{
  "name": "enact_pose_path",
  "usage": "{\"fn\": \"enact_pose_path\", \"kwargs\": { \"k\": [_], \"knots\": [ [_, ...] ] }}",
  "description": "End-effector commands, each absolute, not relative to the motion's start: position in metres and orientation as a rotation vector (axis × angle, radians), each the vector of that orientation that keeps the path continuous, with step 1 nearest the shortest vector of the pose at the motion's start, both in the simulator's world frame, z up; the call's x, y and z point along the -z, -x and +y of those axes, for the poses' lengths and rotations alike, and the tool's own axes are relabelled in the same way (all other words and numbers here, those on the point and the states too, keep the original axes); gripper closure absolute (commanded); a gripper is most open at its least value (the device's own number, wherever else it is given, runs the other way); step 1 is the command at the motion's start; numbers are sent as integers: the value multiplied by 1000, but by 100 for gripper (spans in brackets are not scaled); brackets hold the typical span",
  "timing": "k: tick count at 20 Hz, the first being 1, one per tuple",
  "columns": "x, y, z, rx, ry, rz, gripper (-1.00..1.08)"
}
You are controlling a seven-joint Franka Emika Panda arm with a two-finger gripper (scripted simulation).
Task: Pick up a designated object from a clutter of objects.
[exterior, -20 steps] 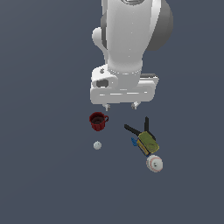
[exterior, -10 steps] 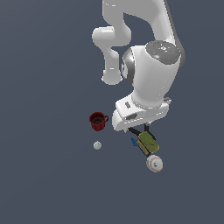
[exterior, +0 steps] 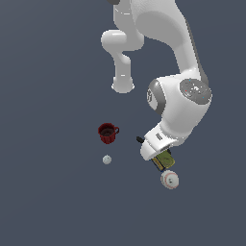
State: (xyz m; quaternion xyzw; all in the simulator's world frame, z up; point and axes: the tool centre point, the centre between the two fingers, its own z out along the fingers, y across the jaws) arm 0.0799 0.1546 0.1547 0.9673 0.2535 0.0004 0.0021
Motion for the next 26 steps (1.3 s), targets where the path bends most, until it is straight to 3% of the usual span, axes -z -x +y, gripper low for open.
{"fn": "enact_pose_path", "kwargs": {
  "k": [1, 25, 26],
  "knots": [
    [-146, -81, 162, -1, -3026, 835, -92],
    [-89, -81, 168, 0, -3021, 864, -92],
    [-89, -81, 168, 0, -3021, 864, 108]
  ]
}}
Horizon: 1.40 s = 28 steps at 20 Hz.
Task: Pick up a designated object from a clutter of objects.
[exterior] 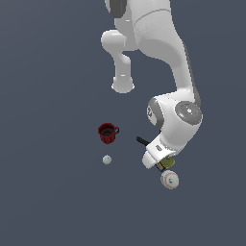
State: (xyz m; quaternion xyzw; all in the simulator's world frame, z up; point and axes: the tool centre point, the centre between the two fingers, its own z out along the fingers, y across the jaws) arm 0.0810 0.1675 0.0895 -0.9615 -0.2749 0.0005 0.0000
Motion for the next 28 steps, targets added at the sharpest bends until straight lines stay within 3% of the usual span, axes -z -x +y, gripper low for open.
{"fn": "enact_pose_path", "kwargs": {
  "k": [1, 16, 28],
  "knots": [
    [-89, -81, 168, 0, 3020, -864, 108],
    [-97, -80, 159, 0, 3021, -863, 108],
    [-164, -69, 82, 0, 3020, -863, 108]
  ]
}}
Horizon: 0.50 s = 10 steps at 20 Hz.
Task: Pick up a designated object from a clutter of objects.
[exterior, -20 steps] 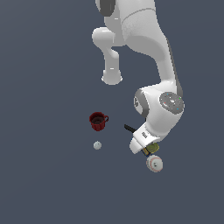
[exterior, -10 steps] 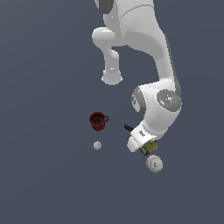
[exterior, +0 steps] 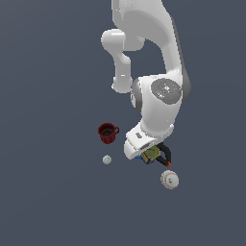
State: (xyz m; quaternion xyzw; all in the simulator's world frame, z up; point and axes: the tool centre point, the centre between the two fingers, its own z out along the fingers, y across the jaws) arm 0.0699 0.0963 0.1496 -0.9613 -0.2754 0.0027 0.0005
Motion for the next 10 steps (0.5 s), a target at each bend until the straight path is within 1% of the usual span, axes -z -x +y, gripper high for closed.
{"fn": "enact_pose_path", "kwargs": {
  "k": [1, 10],
  "knots": [
    [-173, -68, 73, 0, 3020, -863, 108],
    [-251, -56, -15, 2, 3018, -864, 108]
  ]
}}
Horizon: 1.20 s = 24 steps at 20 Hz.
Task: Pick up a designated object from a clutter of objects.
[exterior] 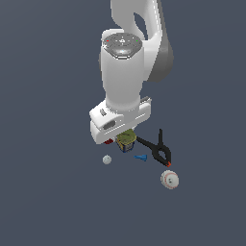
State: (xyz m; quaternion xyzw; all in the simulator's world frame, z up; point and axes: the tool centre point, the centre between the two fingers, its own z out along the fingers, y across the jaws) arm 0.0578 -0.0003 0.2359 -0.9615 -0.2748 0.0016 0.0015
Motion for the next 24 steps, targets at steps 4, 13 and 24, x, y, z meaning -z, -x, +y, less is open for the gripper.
{"fn": "enact_pose_path", "kwargs": {
  "k": [4, 13, 24],
  "knots": [
    [-286, -51, -54, 2, 3017, -864, 108],
    [-363, -43, -140, 2, 3018, -864, 108],
    [-424, -39, -210, 0, 3020, -865, 108]
  ]
}}
